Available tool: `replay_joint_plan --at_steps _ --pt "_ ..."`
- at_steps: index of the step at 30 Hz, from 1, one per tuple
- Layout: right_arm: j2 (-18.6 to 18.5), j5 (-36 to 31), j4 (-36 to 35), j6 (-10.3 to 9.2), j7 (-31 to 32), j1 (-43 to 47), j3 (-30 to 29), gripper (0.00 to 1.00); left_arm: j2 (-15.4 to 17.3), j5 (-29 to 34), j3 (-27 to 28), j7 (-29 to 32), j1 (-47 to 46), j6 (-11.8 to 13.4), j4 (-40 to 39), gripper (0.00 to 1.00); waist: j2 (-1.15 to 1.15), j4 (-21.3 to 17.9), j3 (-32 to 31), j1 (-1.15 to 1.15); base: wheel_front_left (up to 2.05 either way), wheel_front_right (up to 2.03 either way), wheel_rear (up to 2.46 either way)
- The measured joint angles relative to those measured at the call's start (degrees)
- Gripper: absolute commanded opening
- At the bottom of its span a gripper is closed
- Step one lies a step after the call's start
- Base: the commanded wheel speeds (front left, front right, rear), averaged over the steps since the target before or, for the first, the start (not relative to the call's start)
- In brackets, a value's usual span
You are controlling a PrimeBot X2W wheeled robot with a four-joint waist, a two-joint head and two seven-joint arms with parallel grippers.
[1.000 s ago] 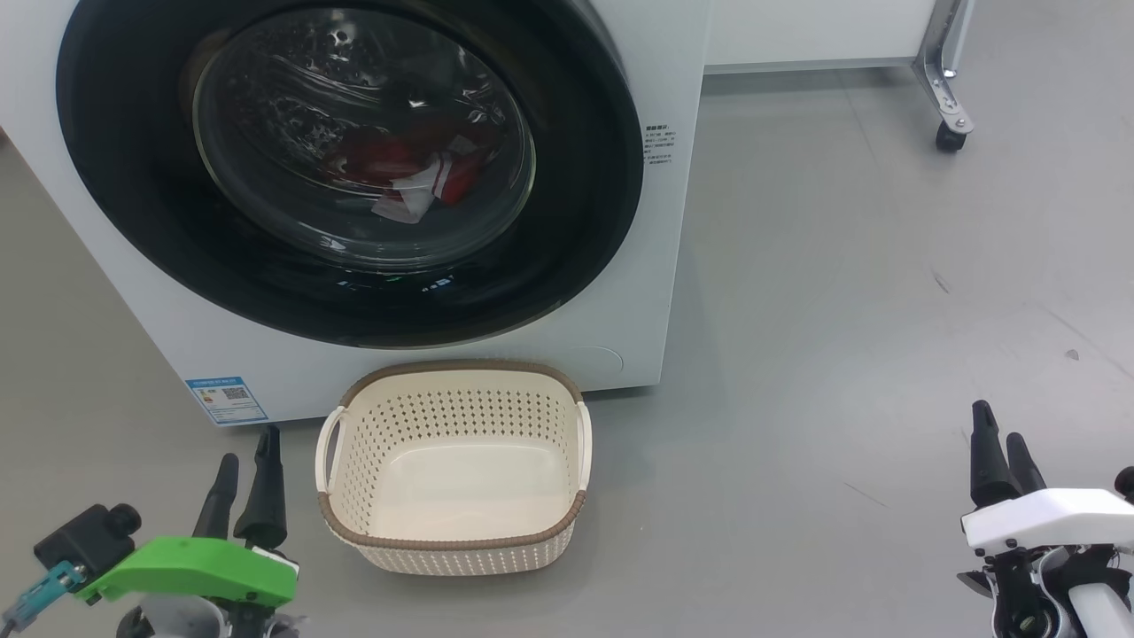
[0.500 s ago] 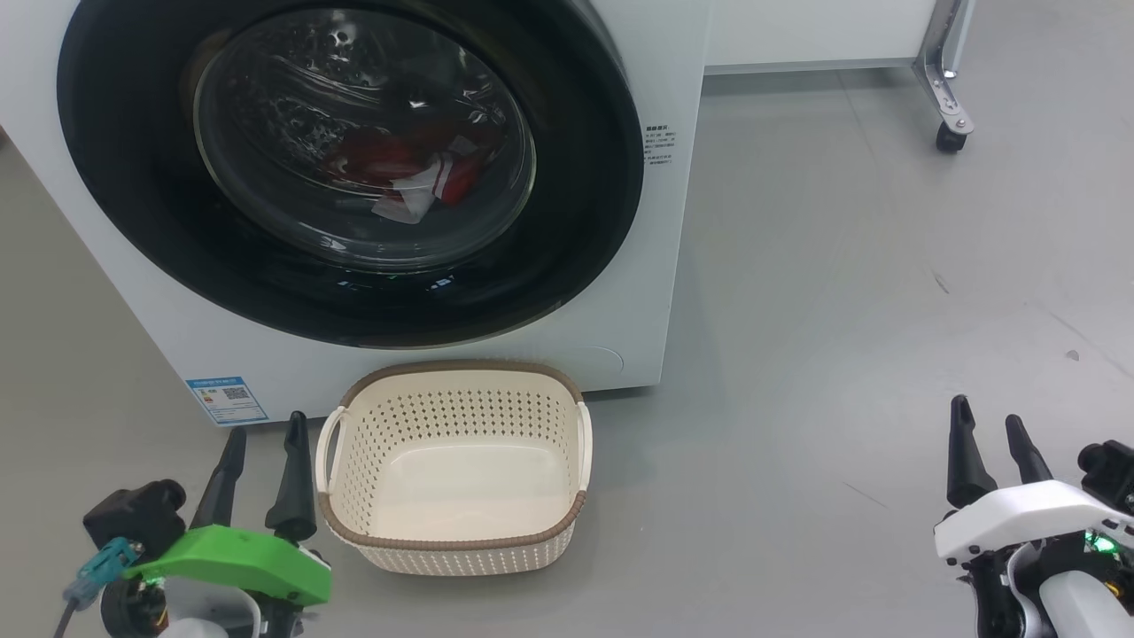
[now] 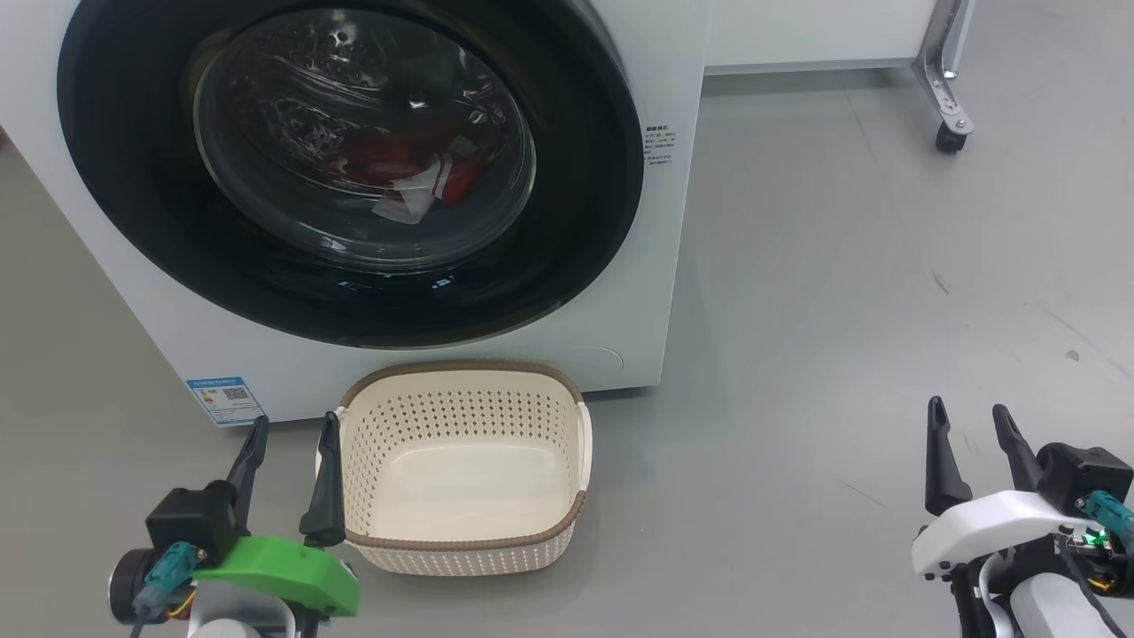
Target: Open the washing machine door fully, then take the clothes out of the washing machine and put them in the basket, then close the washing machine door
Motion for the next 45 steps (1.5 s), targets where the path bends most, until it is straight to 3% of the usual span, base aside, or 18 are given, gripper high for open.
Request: replay_joint_plan --at_steps 10,45 --pt "0.05 -6.99 0.10 -1.42 -1.44 0.01 1.09 1.00 -0.87 6.43 -1.05 -1.58 0.08 1.29 0.62 1.00 0.00 0.13 -0.10 0.00 0.00 0.00 0.00" --pt "3.38 -9.04 0.08 -1.91 -1.48 1.27 0.25 1.00 -2.38 7.36 1.23 -1.58 0.18 2.00 4.25 1.00 0.00 0.90 -0.04 0.00 0.00 0.00 0.00"
